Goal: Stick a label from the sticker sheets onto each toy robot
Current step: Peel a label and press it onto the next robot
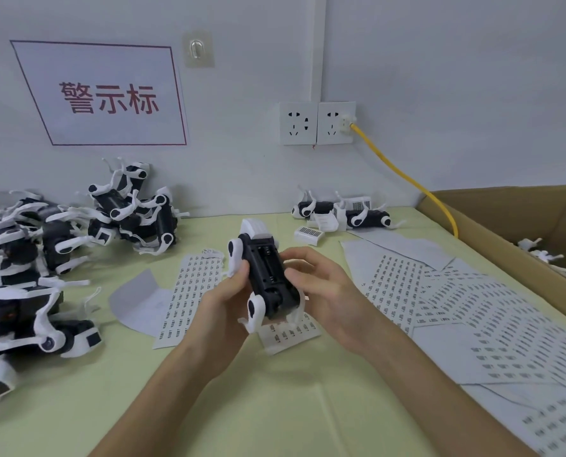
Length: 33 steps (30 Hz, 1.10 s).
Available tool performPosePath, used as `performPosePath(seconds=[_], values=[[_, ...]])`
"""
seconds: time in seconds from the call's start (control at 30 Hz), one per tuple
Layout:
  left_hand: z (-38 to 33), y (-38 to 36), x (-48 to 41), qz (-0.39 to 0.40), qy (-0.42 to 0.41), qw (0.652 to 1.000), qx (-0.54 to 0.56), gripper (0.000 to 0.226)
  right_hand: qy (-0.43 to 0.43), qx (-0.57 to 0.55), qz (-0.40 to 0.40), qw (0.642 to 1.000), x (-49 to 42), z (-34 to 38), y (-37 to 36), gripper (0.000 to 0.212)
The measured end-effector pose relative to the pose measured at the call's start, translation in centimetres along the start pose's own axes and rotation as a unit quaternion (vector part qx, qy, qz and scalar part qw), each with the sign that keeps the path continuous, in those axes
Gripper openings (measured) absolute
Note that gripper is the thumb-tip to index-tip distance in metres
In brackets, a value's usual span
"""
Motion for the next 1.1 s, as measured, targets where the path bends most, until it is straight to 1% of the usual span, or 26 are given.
performPosePath(seconds=[0.03,0.1,0.2,0.33,0.4,0.47,0.5,0.53,0.57,0.6,0.63,0.67,0.7,0.73,0.77,0.8,0.83,0.9,1.0,1.1], values=[[-0.1,0.1,0.1,-0.004,-0.004,1.0,-0.004,0.052,0.001,0.001,0.009,1.0,0.0,0.0,0.0,0.037],[-0.1,0.3,0.2,-0.011,-0.009,1.0,-0.02,0.048,0.005,0.0,0.023,1.0,0.0,-0.1,-0.1,0.044],[-0.3,0.2,0.1,-0.02,-0.007,0.999,-0.038,0.045,0.008,0.002,0.028,1.0,0.0,-0.2,-0.1,0.046],[-0.3,0.0,0.0,-0.023,0.006,0.998,-0.055,0.047,-0.002,0.014,-0.008,1.0,0.0,-0.2,0.0,0.047],[-0.2,0.1,0.1,-0.039,0.012,0.997,-0.065,0.052,-0.01,0.042,-0.033,0.999,0.0,-0.3,-0.1,0.045],[0.1,0.2,0.0,-0.042,0.01,0.997,-0.066,0.055,-0.017,0.093,-0.067,0.993,-0.1,-0.4,-0.2,0.033],[0.3,0.3,-0.1,-0.038,0.004,0.997,-0.068,0.049,-0.022,0.118,-0.086,0.989,-0.2,-0.4,-0.2,0.023],[0.3,0.3,-0.1,-0.034,-0.004,0.998,-0.059,0.04,-0.028,0.143,-0.102,0.984,-0.3,-0.6,0.0,0.02],[0.2,0.3,-0.2,-0.038,-0.008,0.998,-0.045,0.034,-0.036,0.169,-0.119,0.978,-0.3,-0.8,0.2,0.024],[0.1,0.4,-0.2,-0.055,-0.009,0.998,-0.028,0.036,-0.049,0.204,-0.139,0.968,-0.4,-1.0,0.5,0.024],[0.0,0.8,-0.2,-0.08,-0.01,0.997,-0.014,0.045,-0.069,0.265,-0.161,0.948,-0.4,-1.1,1.0,0.021],[0.0,1.2,-0.1,-0.106,-0.01,0.994,-0.001,0.052,-0.102,0.354,-0.169,0.914,-0.5,-1.4,1.4,0.023],[0.0,1.6,-0.1,-0.128,-0.011,0.992,0.012,0.055,-0.154,0.454,-0.155,0.864,-0.4,-1.9,1.8,0.035],[0.0,1.8,0.0,-0.145,-0.012,0.989,0.026,0.054,-0.204,0.526,-0.128,0.816,-0.4,-2.5,2.0,0.05],[0.1,2.1,0.1,-0.161,-0.013,0.986,0.043,0.052,-0.241,0.564,-0.103,0.783,-0.3,-2.9,2.0,0.063],[0.1,2.2,0.2,-0.179,-0.013,0.982,0.058,0.05,-0.263,0.579,-0.081,0.768,-0.3,-3.4,2.0,0.07],[0.1,2.4,0.2,-0.199,-0.011,0.977,0.071,0.05,-0.272,0.582,-0.063,0.764,-0.4,-3.9,1.9,0.072],[0.2,2.5,0.2,-0.224,-0.002,0.97,0.096,0.052,-0.272,0.579,-0.048,0.767,-0.4,-4.4,1.7,0.07],[0.0,2.4,0.1,-0.237,-0.001,0.965,0.113,0.05,-0.258,0.548,-0.065,0.793,-0.5,-4.0,1.5,0.069],[0.0,2.4,0.1,-0.238,-0.017,0.961,0.136,0.043,-0.233,0.514,-0.086,0.821,-0.3,-3.1,1.5,0.07]])
Point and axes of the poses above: each hand's wrist, its own x-axis away from the middle knuckle, its own y-axis out of the back of the hand, z = x × y, the point moved 3 cm from there along -x, towards the middle knuckle, and after that the axes turned 13 degrees about z, right-handed, at the moved point
